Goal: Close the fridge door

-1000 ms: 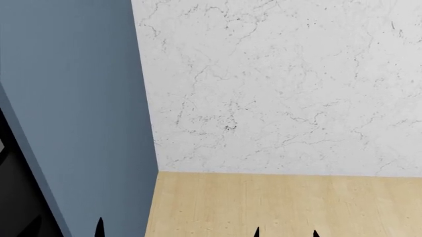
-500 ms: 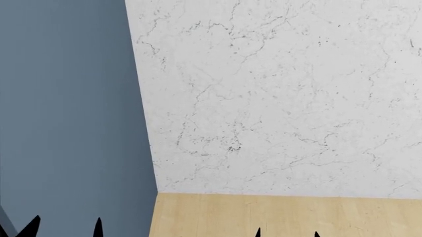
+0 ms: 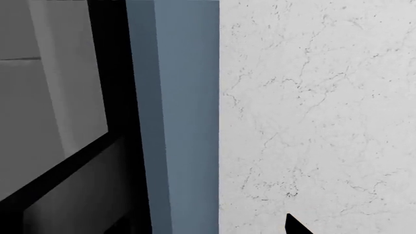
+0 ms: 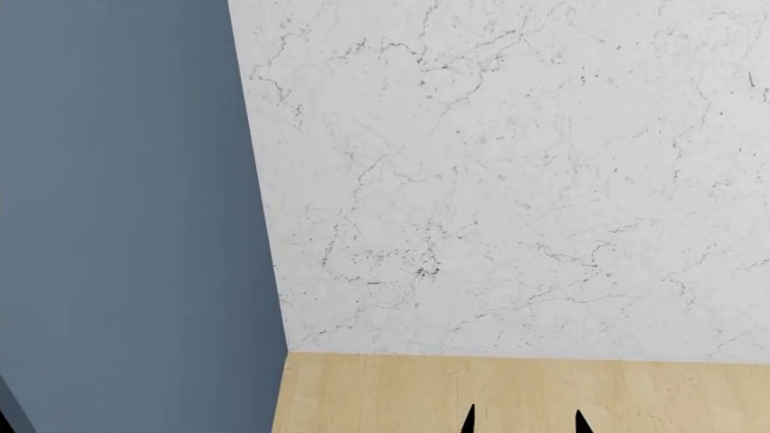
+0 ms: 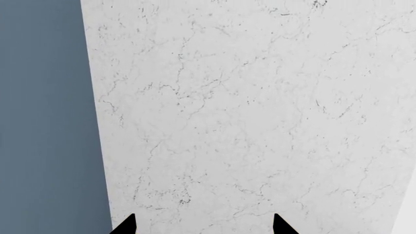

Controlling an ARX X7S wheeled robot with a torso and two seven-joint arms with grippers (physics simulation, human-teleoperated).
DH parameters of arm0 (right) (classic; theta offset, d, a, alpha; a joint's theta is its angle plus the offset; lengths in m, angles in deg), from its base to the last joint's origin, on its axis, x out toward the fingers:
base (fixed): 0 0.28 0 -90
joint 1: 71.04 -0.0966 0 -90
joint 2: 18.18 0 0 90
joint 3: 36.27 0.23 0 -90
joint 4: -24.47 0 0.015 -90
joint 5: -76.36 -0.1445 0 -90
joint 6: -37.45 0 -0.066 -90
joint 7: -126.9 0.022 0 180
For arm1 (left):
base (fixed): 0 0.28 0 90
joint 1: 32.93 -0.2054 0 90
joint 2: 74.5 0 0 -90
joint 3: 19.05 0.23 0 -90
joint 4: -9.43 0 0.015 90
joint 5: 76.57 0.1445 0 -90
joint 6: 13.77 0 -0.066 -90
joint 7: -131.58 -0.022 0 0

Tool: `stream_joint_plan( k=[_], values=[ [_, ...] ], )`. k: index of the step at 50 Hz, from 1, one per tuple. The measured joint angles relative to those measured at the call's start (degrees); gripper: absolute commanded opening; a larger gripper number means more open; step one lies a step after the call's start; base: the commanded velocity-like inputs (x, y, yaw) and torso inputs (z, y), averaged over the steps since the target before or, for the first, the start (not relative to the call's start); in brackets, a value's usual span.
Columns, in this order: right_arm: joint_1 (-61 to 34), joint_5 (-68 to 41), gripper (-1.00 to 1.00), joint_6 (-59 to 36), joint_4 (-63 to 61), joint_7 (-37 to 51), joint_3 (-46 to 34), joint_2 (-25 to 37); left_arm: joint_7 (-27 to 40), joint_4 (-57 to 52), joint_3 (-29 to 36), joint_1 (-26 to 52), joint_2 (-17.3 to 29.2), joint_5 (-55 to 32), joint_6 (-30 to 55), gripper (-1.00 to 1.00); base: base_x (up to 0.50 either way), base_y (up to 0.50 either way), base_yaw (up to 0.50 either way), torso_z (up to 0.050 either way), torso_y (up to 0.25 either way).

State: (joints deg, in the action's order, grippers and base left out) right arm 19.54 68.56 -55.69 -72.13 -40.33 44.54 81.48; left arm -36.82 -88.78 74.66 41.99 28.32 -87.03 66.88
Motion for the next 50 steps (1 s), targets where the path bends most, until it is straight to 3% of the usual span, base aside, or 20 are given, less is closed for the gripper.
stream_joint_plan(
  k=[16,31,50],
  values=[
    [-0.2,-0.3,1.00,-1.2,-2.3,0.4,-0.7,0.9,5.3,2.3,-7.6,-1.2,2.5,-0.6,0.0,1.00,0.00,0.00,0.00,0.000,0.000],
    [1.0,-0.9,1.00,-0.6,-3.8,1.2,-0.8,1.8,10.2,8.4,-12.1,5.9,6.2,0.8,5.5,1.00,0.00,0.00,0.00,0.000,0.000],
    [2.6,-1.9,1.00,0.9,-4.5,2.2,-0.8,2.8,18.1,7.7,-10.2,9.3,6.8,3.3,13.5,1.00,0.03,0.01,0.00,0.000,0.000]
  ],
)
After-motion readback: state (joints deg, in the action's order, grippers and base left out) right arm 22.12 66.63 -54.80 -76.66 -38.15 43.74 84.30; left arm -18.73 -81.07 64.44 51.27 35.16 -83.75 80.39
